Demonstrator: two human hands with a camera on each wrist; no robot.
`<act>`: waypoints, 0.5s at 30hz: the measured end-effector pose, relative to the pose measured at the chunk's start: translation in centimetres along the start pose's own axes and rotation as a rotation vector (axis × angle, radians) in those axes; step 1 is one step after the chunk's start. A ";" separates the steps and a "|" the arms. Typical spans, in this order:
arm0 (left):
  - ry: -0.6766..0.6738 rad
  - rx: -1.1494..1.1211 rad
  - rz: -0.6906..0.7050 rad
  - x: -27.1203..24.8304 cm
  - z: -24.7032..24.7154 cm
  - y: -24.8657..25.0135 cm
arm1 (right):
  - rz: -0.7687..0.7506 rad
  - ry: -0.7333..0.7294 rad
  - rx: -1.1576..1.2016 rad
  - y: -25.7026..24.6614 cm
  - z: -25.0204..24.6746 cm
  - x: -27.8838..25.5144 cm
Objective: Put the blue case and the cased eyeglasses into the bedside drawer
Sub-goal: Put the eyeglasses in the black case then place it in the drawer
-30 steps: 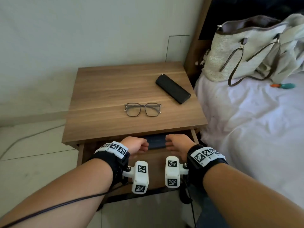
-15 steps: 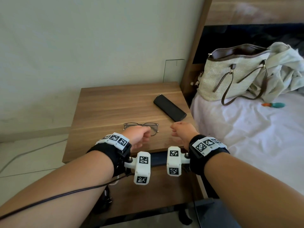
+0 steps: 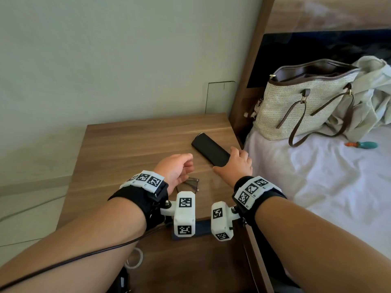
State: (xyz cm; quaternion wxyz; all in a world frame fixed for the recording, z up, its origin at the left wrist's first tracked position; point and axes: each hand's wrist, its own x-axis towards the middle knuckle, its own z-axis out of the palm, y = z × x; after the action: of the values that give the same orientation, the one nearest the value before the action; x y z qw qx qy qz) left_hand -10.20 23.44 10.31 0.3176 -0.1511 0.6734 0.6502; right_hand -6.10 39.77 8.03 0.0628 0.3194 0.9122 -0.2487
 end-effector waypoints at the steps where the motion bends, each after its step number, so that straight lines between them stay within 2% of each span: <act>1: -0.002 -0.006 0.000 0.3 0.1 0.0 | -0.007 -0.003 -0.033 0.0 0.2 0.4; 6: -0.024 0.008 0.002 1.2 0.4 0.5 | 0.000 -0.055 -0.085 0.3 1.4 1.8; 10: -0.024 0.012 -0.010 1.8 -0.1 0.4 | 0.000 -0.031 -0.079 0.3 2.0 2.1; 15: -0.041 0.008 -0.009 1.4 -0.3 0.2 | 0.070 -0.058 -0.065 0.0 2.0 1.5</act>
State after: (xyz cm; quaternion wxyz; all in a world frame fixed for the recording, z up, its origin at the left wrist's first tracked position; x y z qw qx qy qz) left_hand -11.39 23.47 9.59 0.3349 -0.1397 0.6688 0.6489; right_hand -7.32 39.61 5.92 0.1080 0.3415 0.9059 -0.2258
